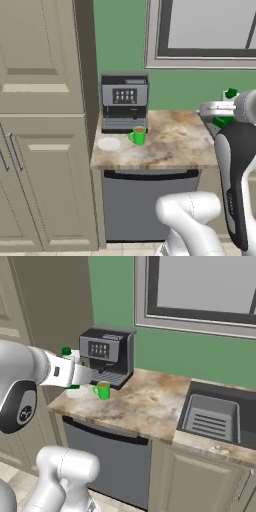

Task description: Take a sugar cube from the saucer and place it inside the coffee. Then, grab milk from the fridge and place it next to the coffee on the counter to sweeten the coffee.

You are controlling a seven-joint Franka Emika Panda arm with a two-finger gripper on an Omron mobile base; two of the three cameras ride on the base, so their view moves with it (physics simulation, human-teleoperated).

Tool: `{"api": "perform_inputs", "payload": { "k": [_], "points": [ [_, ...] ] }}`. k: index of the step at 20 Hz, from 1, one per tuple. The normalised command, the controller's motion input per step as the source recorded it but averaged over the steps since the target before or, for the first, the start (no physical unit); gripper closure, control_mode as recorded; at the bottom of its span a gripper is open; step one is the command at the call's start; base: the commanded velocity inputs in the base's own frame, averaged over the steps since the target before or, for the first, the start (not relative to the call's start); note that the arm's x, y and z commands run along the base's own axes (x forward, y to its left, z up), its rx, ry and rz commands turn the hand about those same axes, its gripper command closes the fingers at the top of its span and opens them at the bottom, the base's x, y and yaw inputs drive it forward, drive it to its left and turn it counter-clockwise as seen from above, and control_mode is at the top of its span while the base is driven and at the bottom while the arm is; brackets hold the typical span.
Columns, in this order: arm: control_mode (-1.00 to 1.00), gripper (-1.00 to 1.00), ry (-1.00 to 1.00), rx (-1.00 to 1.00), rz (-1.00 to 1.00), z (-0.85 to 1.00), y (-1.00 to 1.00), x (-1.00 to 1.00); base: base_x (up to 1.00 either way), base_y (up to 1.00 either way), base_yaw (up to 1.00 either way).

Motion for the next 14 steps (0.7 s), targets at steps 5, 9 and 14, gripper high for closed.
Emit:
{"api": "perform_inputs", "payload": {
  "k": [5, 9, 14],
  "points": [
    [1.0, 1.0, 0.0, 0.0, 0.0, 0.0, 0.0, 0.0, 0.39, 0.38, -0.22],
    [1.0, 1.0, 0.0, 0.0, 0.0, 0.0, 0.0, 0.0, 0.38, 0.3, -0.14],
    [1.0, 1.0, 0.0, 0.0, 0.0, 0.0, 0.0, 0.0, 0.42, 0.13, -0.11]
  ]
}}
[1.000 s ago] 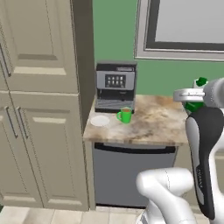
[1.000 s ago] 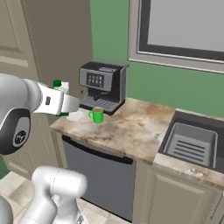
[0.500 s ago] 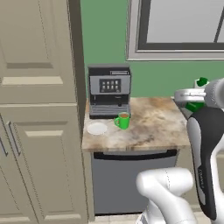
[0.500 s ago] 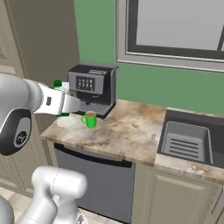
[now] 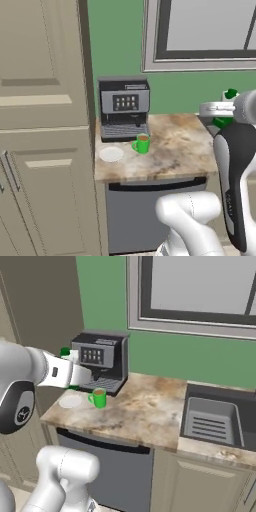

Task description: Take a sugar cube from the saucer and place it inside the coffee. Then, grab milk from the fridge and place it next to the coffee on the counter to sweeten the coffee.

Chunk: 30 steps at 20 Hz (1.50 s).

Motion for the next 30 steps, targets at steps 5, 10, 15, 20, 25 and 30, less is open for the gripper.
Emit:
{"api": "perform_inputs", "payload": {
  "k": [5, 10, 15, 20, 25, 30],
  "points": [
    [1.0, 1.0, 0.0, 0.0, 0.0, 0.0, 0.0, 0.0, 0.43, 0.17, -0.13],
    [-1.0, 1.0, 0.0, 0.0, 0.0, 0.0, 0.0, 0.04, 0.24, 0.07, -0.03],
    [-1.0, 1.0, 0.02, 0.0, 0.01, 0.0, -0.03, 0.23, 0.0, 0.0, 0.0],
    [-1.0, 1.0, 0.09, 0.0, 0.15, -0.01, -0.08, 0.26, 0.0, 0.0, 0.0],
    [-1.0, 1.0, 0.1, 0.0, 0.26, -0.11, -0.16, 0.16, 0.0, 0.0, 0.0],
    [-1.0, 1.0, 0.1, 0.0, 0.35, -0.31, -0.12, 0.18, 0.0, 0.0, 0.0]
  ]
}}
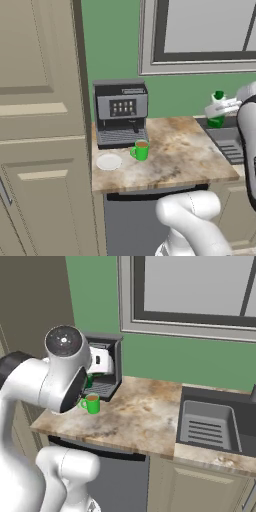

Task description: Take a sugar cube from the saucer and place it inside the coffee. Then, grab milk from the fridge and place it next to the coffee on the counter to sweeten the coffee.

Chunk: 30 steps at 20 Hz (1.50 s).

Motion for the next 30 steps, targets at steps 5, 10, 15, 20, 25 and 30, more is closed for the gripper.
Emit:
{"api": "perform_inputs", "payload": {
  "k": [5, 10, 15, 20, 25, 30],
  "points": [
    [-1.0, 1.0, 0.04, 0.0, 0.41, -0.3, -0.05, 0.21, 0.0, 0.0, 0.0],
    [-1.0, 1.0, 0.02, 0.04, 0.45, -0.33, -0.01, 0.19, 0.0, 0.0, 0.0],
    [-1.0, 1.0, 0.0, 0.09, 0.44, -0.42, -0.11, 0.04, 0.0, 0.0, 0.0],
    [-1.0, 1.0, 0.0, 0.1, 0.36, -0.57, -0.02, 0.02, 0.0, 0.0, 0.0],
    [-1.0, 1.0, 0.0, 0.09, 0.19, -0.48, 0.0, 0.18, 0.0, 0.0, 0.0],
    [-1.0, 1.0, 0.0, 0.02, 0.03, -0.41, 0.0, 0.21, 0.0, 0.0, 0.0]
  ]
}}
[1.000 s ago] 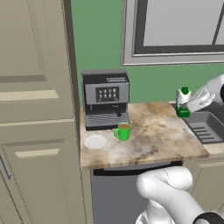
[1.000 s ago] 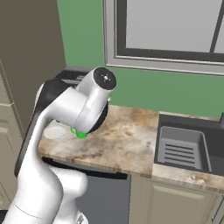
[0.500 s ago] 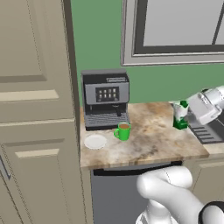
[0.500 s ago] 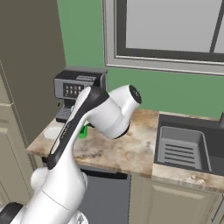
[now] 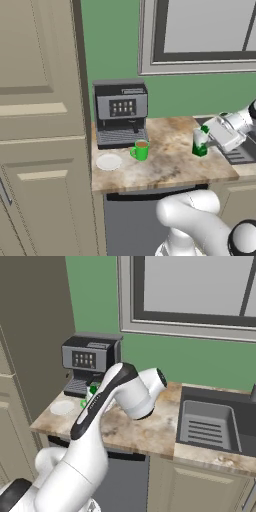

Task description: Take a sugar cube from the saucer and place it inside the coffee. Then, grab milk from the fridge and place it next to the coffee on the counter to sweeten the coffee.

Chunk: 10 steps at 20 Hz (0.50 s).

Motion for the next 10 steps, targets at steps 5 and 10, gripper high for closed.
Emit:
{"api": "perform_inputs", "payload": {
  "k": [5, 10],
  "points": [
    [-1.0, 1.0, 0.0, 0.0, -0.01, -0.36, 0.0, 0.33, 0.0, 0.0, 0.0],
    [-1.0, 1.0, 0.0, 0.0, -0.06, -0.32, 0.0, 0.4, 0.0, 0.0, 0.0]
  ]
}}
